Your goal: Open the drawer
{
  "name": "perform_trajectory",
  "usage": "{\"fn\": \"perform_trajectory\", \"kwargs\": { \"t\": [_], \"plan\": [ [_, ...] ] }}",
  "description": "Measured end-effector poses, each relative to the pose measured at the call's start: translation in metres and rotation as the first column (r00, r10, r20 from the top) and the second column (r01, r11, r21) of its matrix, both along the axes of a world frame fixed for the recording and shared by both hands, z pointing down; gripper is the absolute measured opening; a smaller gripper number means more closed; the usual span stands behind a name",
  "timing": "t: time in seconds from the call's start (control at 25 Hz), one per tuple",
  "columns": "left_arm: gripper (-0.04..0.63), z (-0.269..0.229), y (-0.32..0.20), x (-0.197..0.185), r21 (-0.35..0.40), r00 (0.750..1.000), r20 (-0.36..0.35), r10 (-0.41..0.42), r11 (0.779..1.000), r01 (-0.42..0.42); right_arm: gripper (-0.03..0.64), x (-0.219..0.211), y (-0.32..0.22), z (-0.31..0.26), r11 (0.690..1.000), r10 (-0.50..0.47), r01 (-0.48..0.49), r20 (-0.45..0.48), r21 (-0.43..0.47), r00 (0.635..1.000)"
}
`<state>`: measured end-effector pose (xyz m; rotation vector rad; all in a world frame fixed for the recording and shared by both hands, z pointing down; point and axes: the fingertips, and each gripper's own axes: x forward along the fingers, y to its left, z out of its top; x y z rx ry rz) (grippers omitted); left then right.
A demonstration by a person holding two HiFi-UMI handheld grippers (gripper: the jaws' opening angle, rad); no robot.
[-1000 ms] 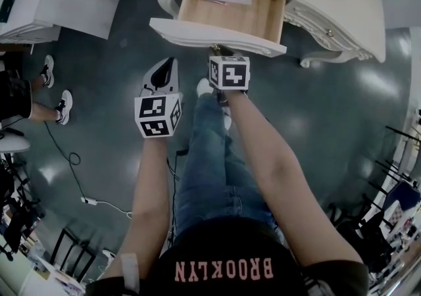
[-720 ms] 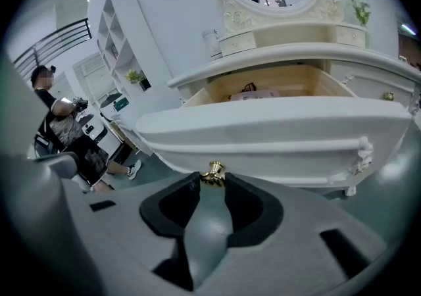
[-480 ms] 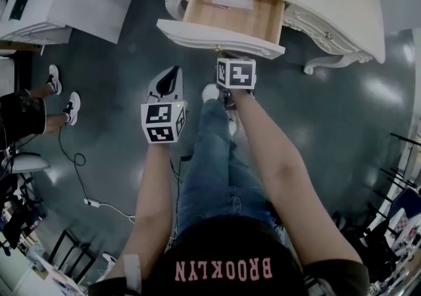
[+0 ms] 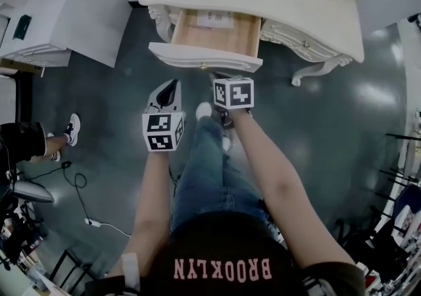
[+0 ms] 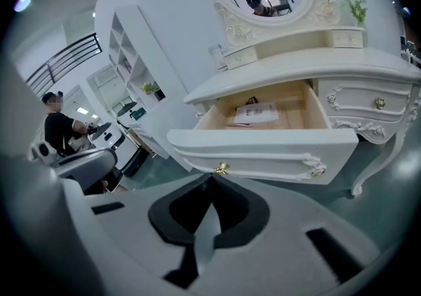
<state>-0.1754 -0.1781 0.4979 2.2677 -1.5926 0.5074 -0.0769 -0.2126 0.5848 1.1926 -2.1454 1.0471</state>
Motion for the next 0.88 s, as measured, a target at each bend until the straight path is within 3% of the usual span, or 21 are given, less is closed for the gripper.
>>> {"fn": "perform_trajectory", "kwargs": {
  "t": [0.16,0.44,0.72,0.88],
  "plan": [
    [0.005,-0.018,-0.005,0.007,0.030,1.000,0.000,0.016,0.999,-0.016,-0.003,0.009,0.001,-0.029,0.999,-0.024,0.023,0.005,0.046,1.000],
    [0.005,-0.062,-0.015,0.012,0.109,1.000,0.014,0.028,0.994,-0.030,-0.003,0.025,-0.008,-0.103,0.975,-0.028,0.022,0.025,0.221,0.999],
    [0.005,-0.107,-0.020,0.027,0.192,0.998,0.021,0.065,0.979,-0.067,-0.003,0.048,-0.004,-0.180,0.912,-0.024,0.017,0.013,0.410,1.000],
    [0.005,-0.132,-0.025,0.036,0.243,0.997,0.026,0.069,0.967,-0.073,-0.003,0.069,-0.001,-0.222,0.854,-0.005,0.009,-0.009,0.521,1.000]
  ]
}}
